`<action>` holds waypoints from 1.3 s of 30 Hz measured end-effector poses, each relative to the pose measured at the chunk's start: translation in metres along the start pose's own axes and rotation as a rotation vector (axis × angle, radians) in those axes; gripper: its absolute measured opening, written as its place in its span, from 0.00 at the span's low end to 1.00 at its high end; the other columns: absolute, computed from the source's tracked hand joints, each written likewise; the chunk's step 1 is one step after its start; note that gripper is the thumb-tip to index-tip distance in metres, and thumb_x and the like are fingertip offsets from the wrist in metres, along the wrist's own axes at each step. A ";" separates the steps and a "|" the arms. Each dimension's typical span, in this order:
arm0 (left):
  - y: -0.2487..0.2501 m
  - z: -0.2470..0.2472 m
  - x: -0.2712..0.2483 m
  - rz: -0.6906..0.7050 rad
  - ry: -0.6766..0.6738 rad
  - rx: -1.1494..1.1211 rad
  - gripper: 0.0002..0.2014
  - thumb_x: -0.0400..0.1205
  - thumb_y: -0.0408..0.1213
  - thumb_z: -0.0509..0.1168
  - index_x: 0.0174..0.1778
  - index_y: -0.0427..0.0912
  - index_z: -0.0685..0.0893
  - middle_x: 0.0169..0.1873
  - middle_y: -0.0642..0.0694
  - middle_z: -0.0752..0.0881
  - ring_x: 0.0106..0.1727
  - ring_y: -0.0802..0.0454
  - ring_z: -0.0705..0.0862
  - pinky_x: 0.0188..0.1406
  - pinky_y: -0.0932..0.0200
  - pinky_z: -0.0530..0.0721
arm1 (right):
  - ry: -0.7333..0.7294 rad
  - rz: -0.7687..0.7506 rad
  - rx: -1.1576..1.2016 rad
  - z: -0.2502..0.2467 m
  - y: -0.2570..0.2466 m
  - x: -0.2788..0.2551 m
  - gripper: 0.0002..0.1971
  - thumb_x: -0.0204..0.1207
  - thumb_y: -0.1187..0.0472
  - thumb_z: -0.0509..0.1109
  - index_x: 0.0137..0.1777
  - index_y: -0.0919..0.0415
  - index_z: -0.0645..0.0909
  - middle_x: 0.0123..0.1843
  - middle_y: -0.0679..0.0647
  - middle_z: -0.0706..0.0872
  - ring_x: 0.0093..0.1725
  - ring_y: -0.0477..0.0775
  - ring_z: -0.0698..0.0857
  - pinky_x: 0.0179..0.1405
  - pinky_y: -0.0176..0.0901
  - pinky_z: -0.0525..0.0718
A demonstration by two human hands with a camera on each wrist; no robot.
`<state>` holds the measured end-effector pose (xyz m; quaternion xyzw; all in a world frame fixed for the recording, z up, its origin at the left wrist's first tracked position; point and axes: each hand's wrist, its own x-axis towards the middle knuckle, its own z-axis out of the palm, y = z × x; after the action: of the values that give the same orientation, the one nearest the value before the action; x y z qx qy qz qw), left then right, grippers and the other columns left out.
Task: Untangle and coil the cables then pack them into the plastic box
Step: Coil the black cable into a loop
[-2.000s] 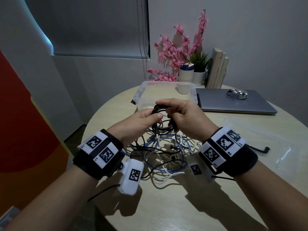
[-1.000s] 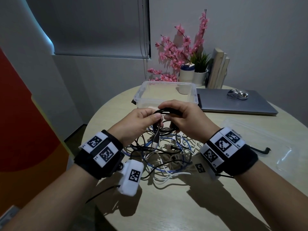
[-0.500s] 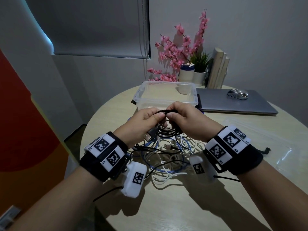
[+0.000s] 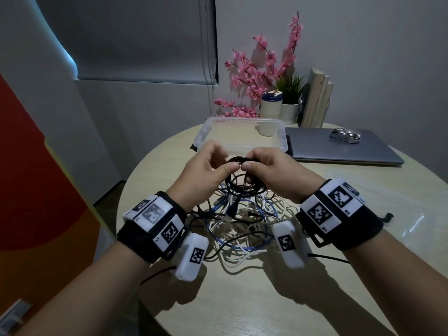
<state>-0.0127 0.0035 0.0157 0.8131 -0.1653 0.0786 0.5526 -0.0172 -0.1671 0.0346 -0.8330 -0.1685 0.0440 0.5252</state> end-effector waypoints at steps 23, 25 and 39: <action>0.017 -0.009 -0.006 0.019 -0.071 0.267 0.07 0.87 0.37 0.58 0.43 0.44 0.77 0.35 0.50 0.88 0.37 0.61 0.86 0.37 0.72 0.78 | -0.032 -0.032 -0.197 0.003 0.002 0.004 0.08 0.85 0.60 0.59 0.58 0.55 0.79 0.32 0.50 0.81 0.32 0.46 0.79 0.32 0.34 0.77; 0.020 -0.011 -0.006 0.023 -0.074 0.284 0.08 0.87 0.38 0.57 0.42 0.46 0.77 0.34 0.51 0.89 0.38 0.62 0.87 0.40 0.69 0.79 | -0.017 -0.038 -0.250 0.004 0.003 0.004 0.05 0.84 0.59 0.60 0.57 0.55 0.75 0.34 0.51 0.81 0.34 0.48 0.80 0.34 0.38 0.79; 0.009 -0.034 0.007 0.526 0.123 0.793 0.04 0.78 0.39 0.71 0.44 0.44 0.90 0.37 0.49 0.87 0.40 0.48 0.82 0.39 0.58 0.73 | -0.002 -0.006 0.137 0.005 -0.002 0.000 0.08 0.84 0.64 0.61 0.45 0.57 0.80 0.30 0.54 0.74 0.25 0.44 0.75 0.23 0.34 0.77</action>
<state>-0.0074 0.0308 0.0383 0.8855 -0.2897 0.3211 0.1697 -0.0196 -0.1618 0.0344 -0.7946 -0.1680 0.0547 0.5808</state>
